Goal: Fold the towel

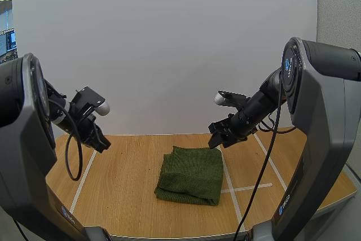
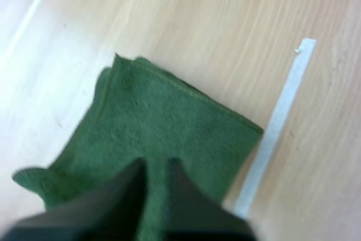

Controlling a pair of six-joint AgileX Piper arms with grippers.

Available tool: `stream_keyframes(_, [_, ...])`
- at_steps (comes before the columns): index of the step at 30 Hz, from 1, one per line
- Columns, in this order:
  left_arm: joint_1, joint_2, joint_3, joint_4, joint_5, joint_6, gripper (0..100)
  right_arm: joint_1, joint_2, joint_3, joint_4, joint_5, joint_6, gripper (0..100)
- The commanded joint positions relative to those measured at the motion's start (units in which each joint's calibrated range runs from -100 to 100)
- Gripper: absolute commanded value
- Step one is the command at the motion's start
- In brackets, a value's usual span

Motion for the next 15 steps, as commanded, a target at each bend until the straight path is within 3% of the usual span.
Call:
stream_keyframes(1, [-8.68, -0.75, -0.41, -6.78, 1.14, 0.56, 0, 0.75, -2.43, 1.67, 6.61, -2.95, -2.21, 0])
stream_keyframes(8, [-16.66, 0.79, -0.41, -6.87, -4.20, -1.76, 0, 0.81, 3.43, 1.67, 6.88, -2.93, -2.56, 0])
stream_keyframes(11, [-19.14, 2.67, -0.55, -7.01, -6.84, -2.10, 0, 0.81, 5.90, 1.67, 8.07, -2.93, -3.60, 0])
stream_keyframes(15, [-21.30, 5.90, -0.55, -7.01, -11.60, -2.47, 0, 0.81, 8.49, 1.67, 8.34, -2.93, -4.50, 0])
